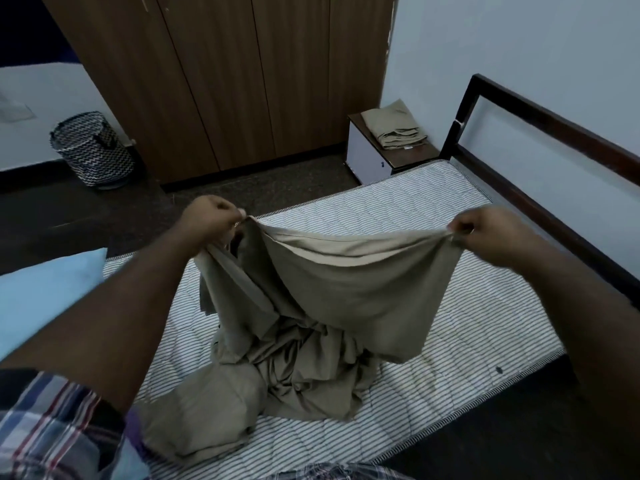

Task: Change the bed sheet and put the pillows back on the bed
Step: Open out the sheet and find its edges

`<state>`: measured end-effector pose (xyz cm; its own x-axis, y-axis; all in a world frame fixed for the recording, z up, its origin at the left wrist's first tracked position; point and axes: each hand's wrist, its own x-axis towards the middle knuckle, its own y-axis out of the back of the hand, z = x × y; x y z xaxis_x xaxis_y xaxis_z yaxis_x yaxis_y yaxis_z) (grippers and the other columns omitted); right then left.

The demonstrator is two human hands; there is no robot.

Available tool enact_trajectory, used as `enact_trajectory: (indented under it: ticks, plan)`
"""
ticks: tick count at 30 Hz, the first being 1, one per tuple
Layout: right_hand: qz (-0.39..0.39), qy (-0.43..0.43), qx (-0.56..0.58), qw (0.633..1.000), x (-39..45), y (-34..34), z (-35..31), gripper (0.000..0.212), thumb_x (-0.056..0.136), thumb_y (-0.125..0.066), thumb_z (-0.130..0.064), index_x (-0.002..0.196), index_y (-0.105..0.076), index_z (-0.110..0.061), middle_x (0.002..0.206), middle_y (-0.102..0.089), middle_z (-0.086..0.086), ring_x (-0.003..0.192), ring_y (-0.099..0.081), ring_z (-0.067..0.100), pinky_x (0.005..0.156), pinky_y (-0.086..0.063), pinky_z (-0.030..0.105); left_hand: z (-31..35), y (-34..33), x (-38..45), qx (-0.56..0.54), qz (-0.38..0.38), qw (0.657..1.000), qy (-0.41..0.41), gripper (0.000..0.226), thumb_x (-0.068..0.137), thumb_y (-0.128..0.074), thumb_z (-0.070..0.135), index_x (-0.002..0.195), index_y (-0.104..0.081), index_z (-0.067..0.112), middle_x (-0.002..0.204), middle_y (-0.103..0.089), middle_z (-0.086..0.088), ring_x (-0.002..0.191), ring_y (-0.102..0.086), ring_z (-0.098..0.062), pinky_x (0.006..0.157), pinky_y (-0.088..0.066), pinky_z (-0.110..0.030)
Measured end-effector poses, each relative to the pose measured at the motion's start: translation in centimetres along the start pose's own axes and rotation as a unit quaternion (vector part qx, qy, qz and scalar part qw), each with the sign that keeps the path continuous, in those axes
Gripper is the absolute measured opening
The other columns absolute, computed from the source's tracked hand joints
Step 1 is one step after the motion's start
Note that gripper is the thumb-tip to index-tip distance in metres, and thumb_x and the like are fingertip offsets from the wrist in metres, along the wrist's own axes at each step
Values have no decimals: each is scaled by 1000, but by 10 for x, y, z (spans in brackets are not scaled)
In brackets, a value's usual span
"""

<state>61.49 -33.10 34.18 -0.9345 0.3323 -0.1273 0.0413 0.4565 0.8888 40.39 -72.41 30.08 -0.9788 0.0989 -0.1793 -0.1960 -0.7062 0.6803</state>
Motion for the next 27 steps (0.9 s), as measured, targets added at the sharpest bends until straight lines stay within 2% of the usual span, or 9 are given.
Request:
enact_trajectory:
  ticks: [2,4,6,9,13,17,20,24,27]
  plan:
    - [104,-11,180,978,6,30,-4,10,92,-64,-8,95,-73,-11,79,-67,12,61,-57,24,54,-42,32,10,23,7,-201,25,977,71,14,76,-70,28,82,-72,15,81,-63,-4,76,-59,-19,74,-48,-33]
    - [204,-56,323,923,11,44,5,22,90,-63,-7,110,-69,-13,87,-66,15,57,-57,19,50,-42,30,14,41,13,-361,30,927,99,19,77,-54,18,87,-70,13,83,-59,-3,77,-58,-16,69,-48,-29]
    - [143,-119,228,956,9,30,16,25,90,-63,-10,112,-68,-19,90,-68,14,57,-60,21,49,-43,27,9,48,18,-426,32,898,107,24,87,-44,5,94,-66,11,79,-57,-1,71,-58,-11,62,-49,-24]
    - [-55,-93,163,981,-9,7,16,19,92,-61,-1,99,-75,-13,73,-70,16,62,-61,24,50,-41,27,-3,40,16,-447,56,887,101,26,94,-42,-4,89,-60,13,73,-52,2,59,-53,-5,53,-45,-17]
    - [-3,-40,414,909,-20,14,16,20,92,-62,-6,101,-74,-20,82,-70,13,65,-66,22,53,-50,24,-8,30,11,-402,108,908,57,32,93,-46,-13,92,-66,12,82,-64,-4,70,-65,-10,62,-55,-21]
    - [-31,-76,217,973,-27,-2,28,30,94,-59,-2,103,-73,-27,75,-70,18,60,-65,27,54,-46,31,-1,24,4,-421,115,899,37,29,92,-48,-17,97,-63,8,83,-61,-4,66,-62,-6,56,-53,-17]
    - [13,-75,350,933,-33,5,31,31,96,-56,0,118,-67,-19,69,-67,10,56,-63,19,48,-48,26,-6,24,1,-380,113,918,27,26,93,-56,-10,87,-64,14,78,-61,0,65,-61,-7,50,-51,-17]
    - [-32,-100,226,969,-35,-6,38,29,91,-60,2,112,-64,-16,67,-70,16,58,-62,28,53,-45,32,-18,30,2,-328,116,937,38,18,89,-69,4,85,-70,21,80,-68,-1,72,-66,-15,57,-54,-27]
    - [-12,-64,329,942,-36,-1,27,26,94,-55,4,108,-68,-14,71,-66,20,57,-61,28,46,-44,30,-18,29,-3,-335,117,933,58,12,87,-71,6,94,-71,16,79,-70,-3,67,-69,-15,56,-55,-28]
